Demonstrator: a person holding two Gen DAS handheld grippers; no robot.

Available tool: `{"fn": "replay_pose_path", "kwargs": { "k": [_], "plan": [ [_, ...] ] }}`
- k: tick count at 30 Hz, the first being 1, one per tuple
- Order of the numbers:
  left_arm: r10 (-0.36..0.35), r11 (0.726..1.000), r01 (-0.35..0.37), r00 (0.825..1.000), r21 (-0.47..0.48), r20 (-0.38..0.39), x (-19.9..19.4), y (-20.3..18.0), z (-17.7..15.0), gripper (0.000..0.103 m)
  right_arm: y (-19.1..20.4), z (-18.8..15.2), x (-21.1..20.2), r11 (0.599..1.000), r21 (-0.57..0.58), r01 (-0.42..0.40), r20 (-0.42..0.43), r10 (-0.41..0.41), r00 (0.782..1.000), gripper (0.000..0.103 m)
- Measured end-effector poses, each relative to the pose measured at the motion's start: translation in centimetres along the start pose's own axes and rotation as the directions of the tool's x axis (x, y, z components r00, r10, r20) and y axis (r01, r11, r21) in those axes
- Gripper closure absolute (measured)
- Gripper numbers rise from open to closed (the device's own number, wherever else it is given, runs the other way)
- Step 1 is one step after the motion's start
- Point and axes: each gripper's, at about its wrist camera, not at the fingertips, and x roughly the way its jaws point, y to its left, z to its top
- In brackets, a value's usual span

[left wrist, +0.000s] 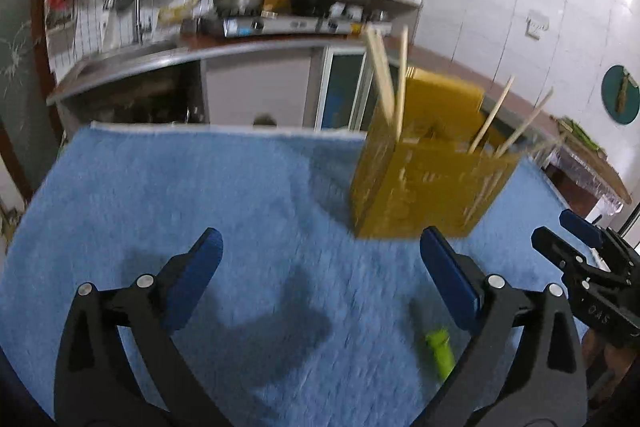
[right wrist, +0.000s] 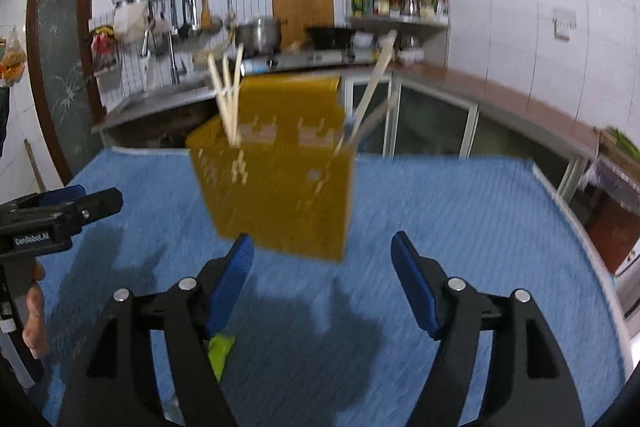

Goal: Organize utensils
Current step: 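Open both tools and withdraw them from the yellow holder, then close the right tool on the green frog-handled fork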

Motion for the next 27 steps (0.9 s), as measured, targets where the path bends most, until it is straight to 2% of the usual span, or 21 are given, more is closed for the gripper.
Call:
{"fn": "replay_pose_path", "kwargs": {
  "k": [5, 9, 15, 19, 20, 24, 26, 27],
  "plan": [
    [0.041, 0.999, -0.039, 0.996, 0.018, -0.084, 1.3, 0.6, -3.2, 0.007, 2.2, -3.6, 1.1, 1.000, -0.020, -0.015, -0.089, 0.013, 0.996, 0.033],
    [0.064, 0.998, -0.061, 0.990, 0.034, -0.122, 1.8, 1.0, -4.8, 0.007, 3.4, -5.9, 1.7, 0.999, -0.024, -0.022, -0.144, 0.018, 0.989, 0.033],
    [0.110, 0.994, -0.105, 0.983, 0.041, -0.148, 1.9, 2.2, -6.2, 0.007, 4.7, -7.1, 2.1, 0.999, -0.016, -0.033, -0.187, 0.030, 0.982, 0.034],
    [0.129, 0.991, -0.125, 0.979, 0.039, -0.157, 1.7, 3.2, -6.4, 0.007, 5.7, -7.1, 2.5, 0.999, -0.023, -0.038, -0.219, 0.032, 0.975, 0.044],
    [0.132, 0.991, -0.128, 0.979, 0.040, -0.157, 1.8, 3.4, -6.4, 0.007, 5.9, -7.2, 2.7, 0.999, -0.027, -0.034, -0.231, 0.026, 0.973, 0.052],
    [0.133, 0.991, -0.127, 0.979, 0.048, -0.156, 1.4, 3.2, -6.4, 0.007, 6.3, -7.4, 3.4, 0.999, -0.029, -0.045, -0.260, 0.036, 0.965, 0.061],
    [0.132, 0.991, -0.125, 0.979, 0.052, -0.158, 1.5, 2.9, -6.3, 0.007, 6.7, -7.4, 4.1, 0.998, -0.037, -0.053, -0.293, 0.040, 0.955, 0.072],
    [0.129, 0.991, -0.122, 0.979, 0.052, -0.160, 1.5, 2.6, -6.2, 0.007, 6.8, -7.4, 4.7, 0.998, -0.032, -0.059, -0.307, 0.047, 0.950, 0.072]
  ]
}}
